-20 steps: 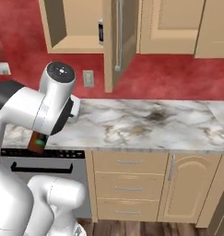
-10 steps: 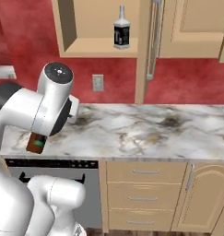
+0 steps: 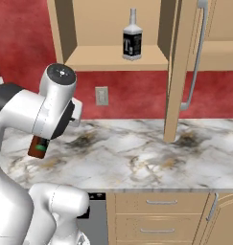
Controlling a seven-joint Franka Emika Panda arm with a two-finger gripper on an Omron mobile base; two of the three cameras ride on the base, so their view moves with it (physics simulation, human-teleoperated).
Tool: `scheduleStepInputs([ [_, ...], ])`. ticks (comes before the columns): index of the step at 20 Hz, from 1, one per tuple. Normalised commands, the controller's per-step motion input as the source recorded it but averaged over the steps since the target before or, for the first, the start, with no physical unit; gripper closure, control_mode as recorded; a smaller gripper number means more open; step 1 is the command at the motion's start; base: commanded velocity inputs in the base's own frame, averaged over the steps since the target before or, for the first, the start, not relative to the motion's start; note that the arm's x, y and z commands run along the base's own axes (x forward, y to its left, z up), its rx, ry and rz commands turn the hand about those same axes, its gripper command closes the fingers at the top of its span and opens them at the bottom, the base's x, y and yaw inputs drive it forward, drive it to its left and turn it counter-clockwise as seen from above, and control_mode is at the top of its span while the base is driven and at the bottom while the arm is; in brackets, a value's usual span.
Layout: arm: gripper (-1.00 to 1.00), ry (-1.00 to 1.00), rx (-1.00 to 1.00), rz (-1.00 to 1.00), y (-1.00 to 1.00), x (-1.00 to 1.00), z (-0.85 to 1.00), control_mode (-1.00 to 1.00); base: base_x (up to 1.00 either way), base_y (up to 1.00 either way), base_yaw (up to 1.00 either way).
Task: Sort all alcoholic drinks to one cabinet, and non-alcoholic drinks to the other.
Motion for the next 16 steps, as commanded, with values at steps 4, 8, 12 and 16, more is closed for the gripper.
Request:
scheduleStepInputs([
  [4, 1.0, 0.0, 0.0, 0.0, 0.0, 0.0, 0.0, 1.0, 1.0, 0.0, -0.09],
  [8, 1.0, 0.04, -0.02, 0.0, 0.0, 0.22, 0.0, -1.0, 0.73, 0.0, -0.04],
  [12, 1.0, 0.05, -0.09, -0.01, -0.01, 0.91, 0.24, -1.0, 0.0, 0.0, 0.0],
  [16, 1.0, 0.0, -0.07, 0.0, -0.25, 0.98, 0.45, -1.0, 0.0, 0.0, 0.0],
])
